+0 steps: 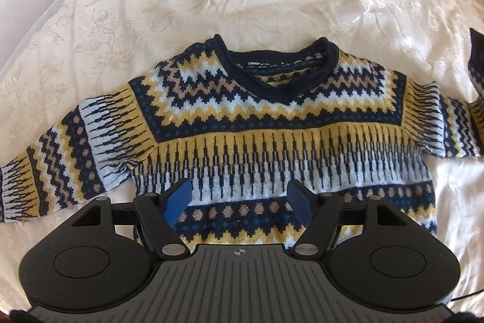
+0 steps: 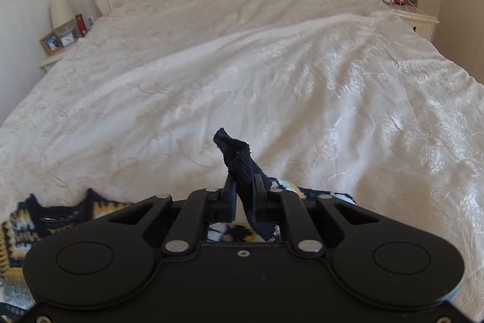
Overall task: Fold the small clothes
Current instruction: 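Carry the cuff across the sweater body with the right gripper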
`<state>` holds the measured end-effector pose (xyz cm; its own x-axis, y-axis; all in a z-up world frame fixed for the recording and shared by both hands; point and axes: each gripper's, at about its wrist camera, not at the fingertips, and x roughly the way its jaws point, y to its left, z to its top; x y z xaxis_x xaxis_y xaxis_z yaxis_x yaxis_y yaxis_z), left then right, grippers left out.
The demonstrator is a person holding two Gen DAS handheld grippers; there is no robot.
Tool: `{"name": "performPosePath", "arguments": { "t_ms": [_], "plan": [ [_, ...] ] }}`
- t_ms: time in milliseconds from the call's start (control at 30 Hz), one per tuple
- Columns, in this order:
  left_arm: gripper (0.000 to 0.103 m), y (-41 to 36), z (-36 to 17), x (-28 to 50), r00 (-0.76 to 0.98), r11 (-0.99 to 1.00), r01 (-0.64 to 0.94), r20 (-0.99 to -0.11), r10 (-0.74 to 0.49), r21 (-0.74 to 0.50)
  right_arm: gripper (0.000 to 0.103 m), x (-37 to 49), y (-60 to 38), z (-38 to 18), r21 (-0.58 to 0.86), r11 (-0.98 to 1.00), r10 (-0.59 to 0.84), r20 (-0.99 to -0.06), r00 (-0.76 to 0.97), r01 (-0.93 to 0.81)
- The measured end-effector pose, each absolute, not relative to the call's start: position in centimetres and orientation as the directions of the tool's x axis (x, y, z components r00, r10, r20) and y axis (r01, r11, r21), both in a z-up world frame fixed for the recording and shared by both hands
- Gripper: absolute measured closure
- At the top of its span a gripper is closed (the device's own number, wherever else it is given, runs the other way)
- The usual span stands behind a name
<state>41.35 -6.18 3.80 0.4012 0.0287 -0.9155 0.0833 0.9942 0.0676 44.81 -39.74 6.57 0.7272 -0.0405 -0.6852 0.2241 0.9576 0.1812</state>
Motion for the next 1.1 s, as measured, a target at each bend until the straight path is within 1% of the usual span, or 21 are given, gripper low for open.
{"name": "performPosePath", "arguments": {
  "t_ms": [100,200,300,433,667,900,933,967,1000,1033,1067,1100],
  "plan": [
    [0.034,-4.5,4.2,40.7,0.417,0.996,0.066,-0.909,0.027,0.060,0.088,44.3,-35.9,8.8,0.219,0.967,0.046,-0.659,0.750,0.133],
    [0.034,-2.4,4.5,40.0,0.425,0.997,0.044,-0.905,0.032,0.056,0.088,43.9,-31.2,9.9,0.281,0.959,0.158,-0.633,0.758,0.036],
    [0.034,-0.1,4.7,39.2,0.431,0.998,0.021,-0.902,0.043,0.058,0.088,43.8,-26.2,9.7,0.319,0.946,0.248,-0.624,0.741,-0.048],
    [0.034,3.1,5.5,39.0,0.436,0.998,-0.009,-0.898,0.062,0.065,0.088,43.9,-19.9,7.6,0.359,0.926,0.334,-0.639,0.693,-0.115],
    [0.034,8.3,6.1,38.6,0.432,0.995,-0.053,-0.897,0.094,0.079,0.087,43.2,-11.8,3.5,0.355,0.917,0.390,-0.693,0.607,-0.184],
    [0.034,11.1,5.8,38.4,0.426,0.996,-0.058,-0.901,0.081,0.062,0.086,42.0,-7.2,1.4,0.342,0.917,0.398,-0.722,0.567,-0.208],
    [0.034,11.3,5.7,38.4,0.425,0.997,-0.057,-0.902,0.078,0.060,0.084,41.8,-6.7,1.2,0.340,0.916,0.399,-0.721,0.567,-0.211],
    [0.034,11.5,5.7,38.4,0.425,0.997,-0.054,-0.902,0.075,0.057,0.074,41.7,-6.3,1.0,0.341,0.914,0.403,-0.717,0.568,-0.218],
    [0.034,11.6,5.7,38.4,0.425,0.997,-0.052,-0.902,0.072,0.055,0.069,41.6,-6.0,0.9,0.335,0.917,0.397,-0.718,0.572,-0.217],
    [0.034,11.7,5.6,38.5,0.425,0.998,-0.047,-0.903,0.066,0.051,0.056,41.7,-5.7,0.6,0.336,0.916,0.399,-0.722,0.566,-0.218],
    [0.034,11.8,5.6,38.5,0.425,0.998,-0.044,-0.903,0.063,0.048,0.047,41.6,-5.5,0.5,0.345,0.912,0.409,-0.721,0.560,-0.223],
    [0.034,11.8,5.5,38.6,0.426,0.998,-0.041,-0.903,0.059,0.046,0.045,41.5,-5.4,0.4,0.351,0.909,0.416,-0.718,0.558,-0.226]
  ]
}}
